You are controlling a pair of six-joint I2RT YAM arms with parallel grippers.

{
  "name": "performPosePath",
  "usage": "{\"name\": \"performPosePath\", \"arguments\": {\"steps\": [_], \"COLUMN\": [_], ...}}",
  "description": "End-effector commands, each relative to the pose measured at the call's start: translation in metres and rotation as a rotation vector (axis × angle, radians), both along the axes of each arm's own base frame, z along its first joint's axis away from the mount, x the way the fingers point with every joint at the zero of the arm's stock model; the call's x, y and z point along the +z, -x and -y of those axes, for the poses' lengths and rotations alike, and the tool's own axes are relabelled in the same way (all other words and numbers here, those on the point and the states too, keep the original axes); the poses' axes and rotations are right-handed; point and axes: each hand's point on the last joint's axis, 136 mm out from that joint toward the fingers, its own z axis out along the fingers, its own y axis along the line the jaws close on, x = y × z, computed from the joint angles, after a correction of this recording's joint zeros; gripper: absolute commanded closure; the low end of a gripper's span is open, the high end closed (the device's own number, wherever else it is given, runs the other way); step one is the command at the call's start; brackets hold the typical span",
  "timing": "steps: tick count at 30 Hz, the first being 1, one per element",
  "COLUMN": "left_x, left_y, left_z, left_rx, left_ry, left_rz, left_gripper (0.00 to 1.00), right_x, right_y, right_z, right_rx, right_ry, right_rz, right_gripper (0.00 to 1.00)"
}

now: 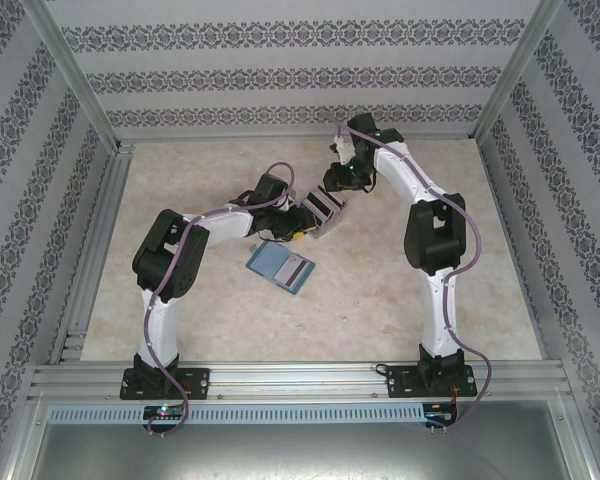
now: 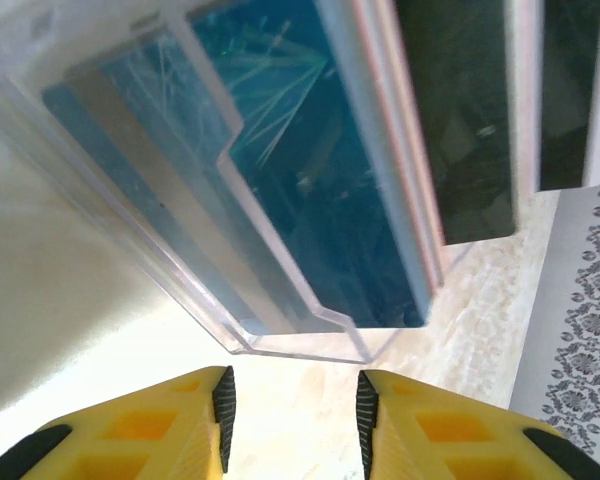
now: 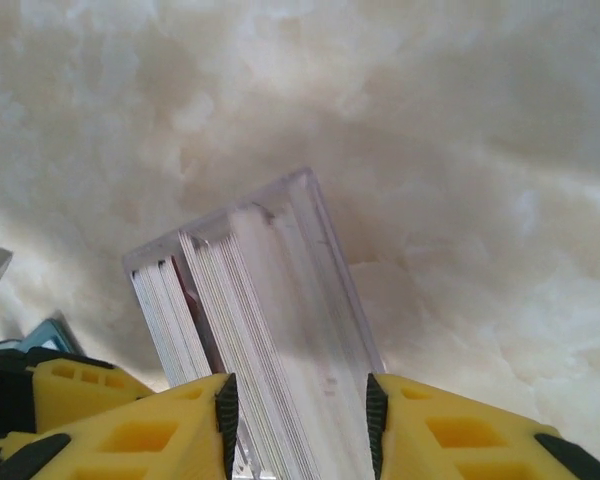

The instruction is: Put the credit cards into the card holder

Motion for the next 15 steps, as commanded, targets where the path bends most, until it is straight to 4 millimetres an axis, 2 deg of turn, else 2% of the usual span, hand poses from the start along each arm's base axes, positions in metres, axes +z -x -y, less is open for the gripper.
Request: {"name": "performPosePath", "arguments": {"steps": [1,7,15], "left_x": [0.021,0.016,-0.002], "left_y": [-0.013,-0.024,-0.028], "left_z": [-0.017,-0.015,-0.013], "left_rx": [0.032,0.028,0.025], "left_ry": [-0.007,-0.024,-0.039], "left_rz": [0.048,0.03,-0.004], "left_gripper": [0.6,0.58,0.58], "right_x": [-0.009,-0.023,-0.022], "right_y": [0.006,-0.001,-0.006], "right_z": [-0.005,0.006,0.005], "right_rx": [0.047,0.034,0.054], "right_ry": [0.025,0.086,0.077], "right_rz": [-0.037,-0.06,-0.058], "right_gripper": [0.56,0.52,0.46]}}
